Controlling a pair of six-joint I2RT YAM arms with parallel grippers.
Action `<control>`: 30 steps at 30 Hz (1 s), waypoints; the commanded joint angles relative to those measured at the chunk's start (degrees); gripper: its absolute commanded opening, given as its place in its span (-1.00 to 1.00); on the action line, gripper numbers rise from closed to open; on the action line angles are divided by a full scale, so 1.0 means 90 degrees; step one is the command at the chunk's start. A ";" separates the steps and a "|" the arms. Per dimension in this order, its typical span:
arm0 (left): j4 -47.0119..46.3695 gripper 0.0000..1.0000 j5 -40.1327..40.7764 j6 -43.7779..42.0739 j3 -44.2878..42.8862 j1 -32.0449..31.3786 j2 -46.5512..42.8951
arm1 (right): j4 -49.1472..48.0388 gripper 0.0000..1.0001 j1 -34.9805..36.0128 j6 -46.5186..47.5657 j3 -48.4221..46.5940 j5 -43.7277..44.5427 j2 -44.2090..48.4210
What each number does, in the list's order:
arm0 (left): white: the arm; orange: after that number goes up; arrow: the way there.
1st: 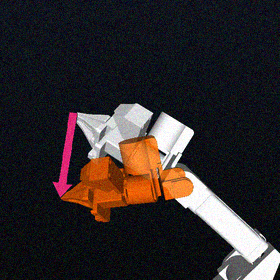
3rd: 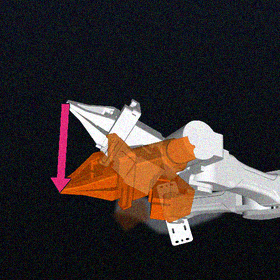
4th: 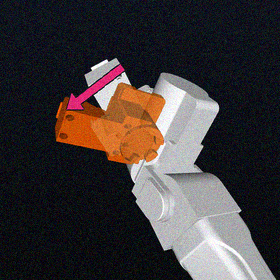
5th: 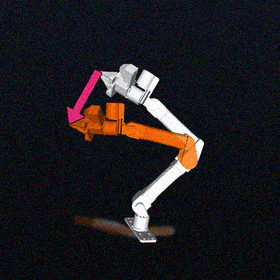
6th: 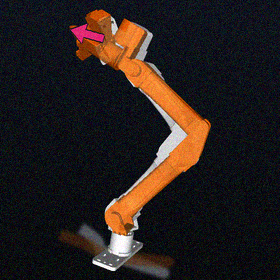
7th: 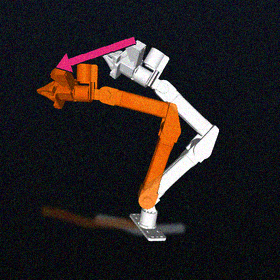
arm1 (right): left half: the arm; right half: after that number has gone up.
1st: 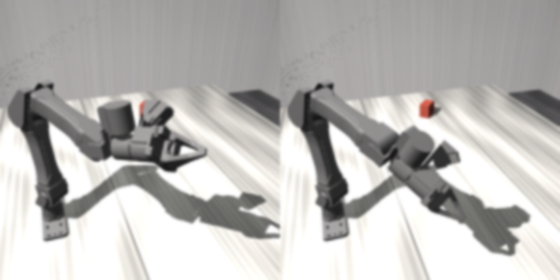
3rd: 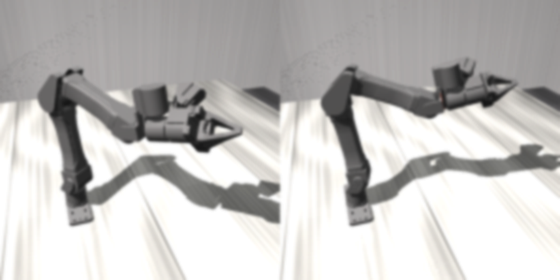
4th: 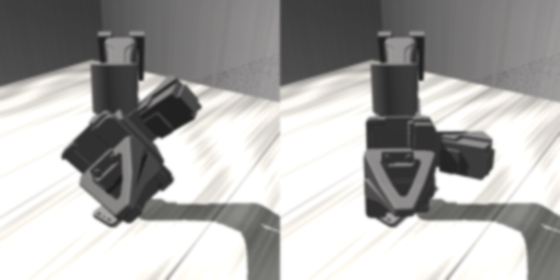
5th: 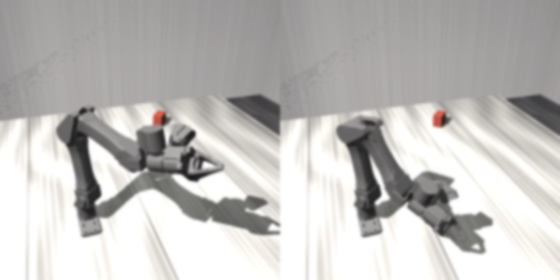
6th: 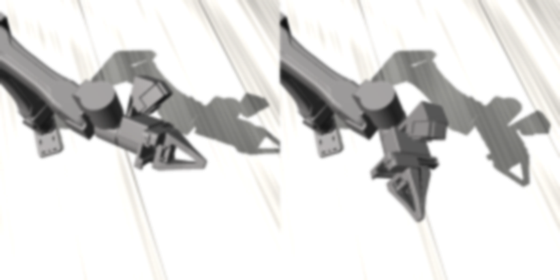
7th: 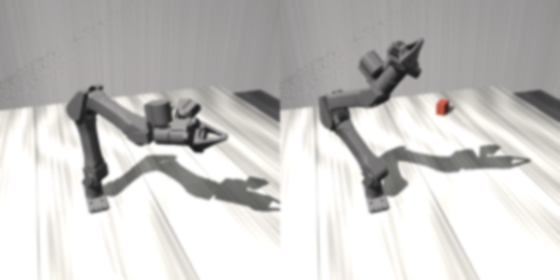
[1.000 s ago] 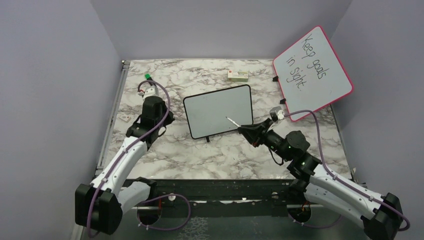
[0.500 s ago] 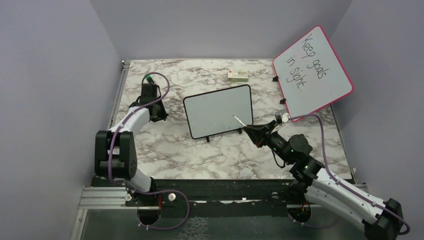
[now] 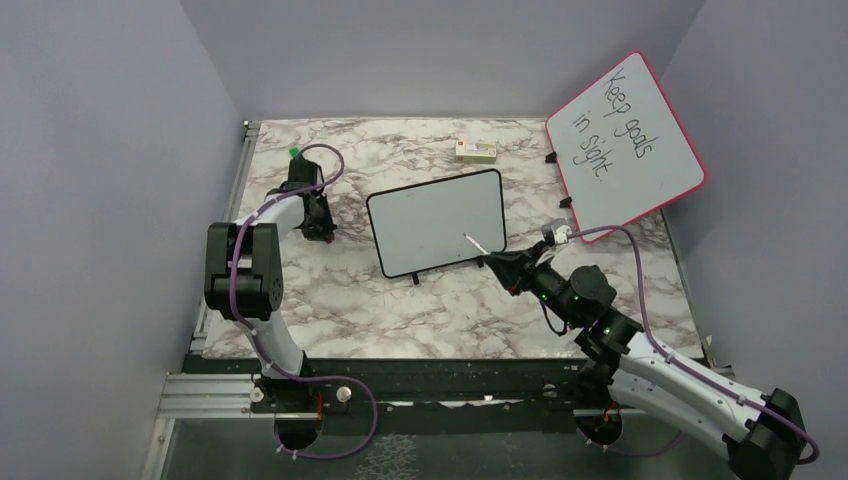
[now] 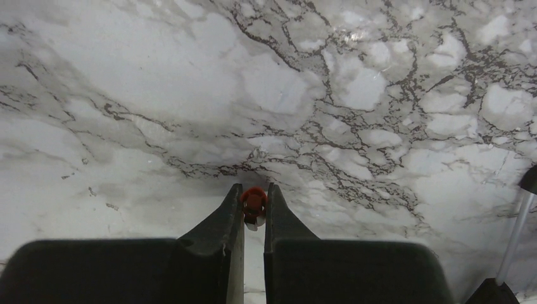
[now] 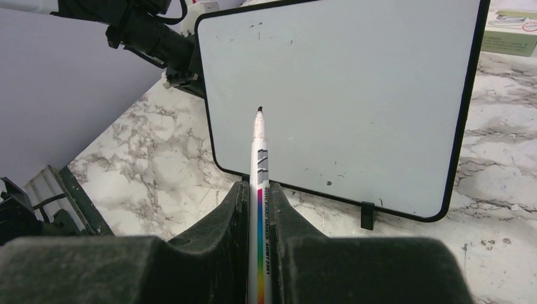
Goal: Write a sentence on the whiteboard
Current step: Place the pen cap at the center of the board.
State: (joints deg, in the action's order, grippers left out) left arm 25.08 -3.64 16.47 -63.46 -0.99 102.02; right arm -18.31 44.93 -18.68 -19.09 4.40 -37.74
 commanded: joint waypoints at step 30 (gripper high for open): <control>-0.0817 0.98 -0.0553 -0.0200 0.0411 0.0042 -0.4333 | 0.1453 -0.99 0.0009 0.0815 -0.1256 0.0466 0.0180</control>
State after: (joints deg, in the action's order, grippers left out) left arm 22.85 -2.52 15.59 -60.31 -0.84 67.59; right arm -9.08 44.93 -13.98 -26.96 6.24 -35.92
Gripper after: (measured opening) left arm 0.989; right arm 0.168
